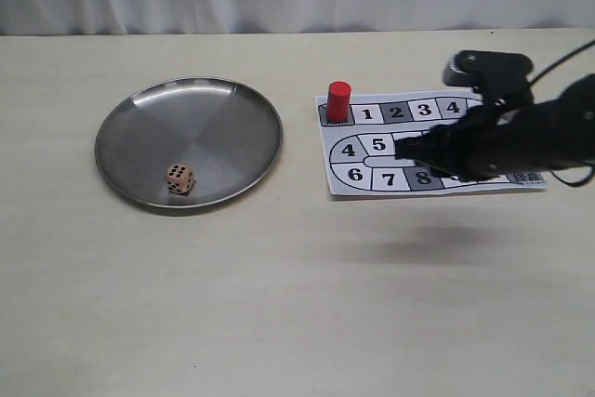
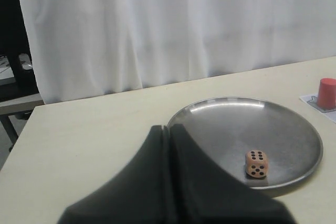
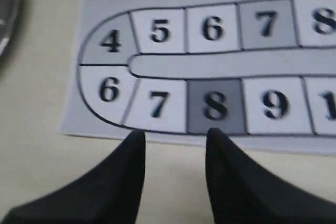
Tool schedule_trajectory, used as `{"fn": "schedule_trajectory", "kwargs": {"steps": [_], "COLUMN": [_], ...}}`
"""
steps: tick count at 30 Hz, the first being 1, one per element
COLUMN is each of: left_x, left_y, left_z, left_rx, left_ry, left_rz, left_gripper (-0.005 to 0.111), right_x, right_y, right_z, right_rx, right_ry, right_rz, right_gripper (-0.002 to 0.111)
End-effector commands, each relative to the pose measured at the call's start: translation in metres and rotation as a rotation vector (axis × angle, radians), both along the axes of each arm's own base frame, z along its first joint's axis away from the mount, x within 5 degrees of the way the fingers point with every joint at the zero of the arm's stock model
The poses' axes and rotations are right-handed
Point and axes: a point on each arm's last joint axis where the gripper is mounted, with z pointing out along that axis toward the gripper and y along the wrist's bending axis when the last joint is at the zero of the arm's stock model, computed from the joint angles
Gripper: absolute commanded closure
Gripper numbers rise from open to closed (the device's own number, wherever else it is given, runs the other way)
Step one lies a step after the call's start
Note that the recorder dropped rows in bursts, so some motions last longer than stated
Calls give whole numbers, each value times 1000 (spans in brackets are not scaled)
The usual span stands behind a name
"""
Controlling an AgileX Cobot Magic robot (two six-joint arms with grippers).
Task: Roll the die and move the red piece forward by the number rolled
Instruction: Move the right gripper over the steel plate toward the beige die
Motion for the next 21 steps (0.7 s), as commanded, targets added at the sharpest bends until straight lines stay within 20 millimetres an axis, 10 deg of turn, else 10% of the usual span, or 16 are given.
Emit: {"fn": "schedule_trajectory", "kwargs": {"steps": [1, 21], "left_x": [0, 0], "left_y": [0, 0], "left_z": [0, 0], "left_rx": [-6, -6], "left_ry": [-8, -8], "left_rz": [-2, -2], "left_gripper": [107, 107], "right_x": [21, 77], "right_y": [39, 238], "right_z": [11, -20], "right_rx": [-4, -9], "right_ry": [-20, 38], "right_rz": [139, 622], "right_gripper": [67, 54]}}
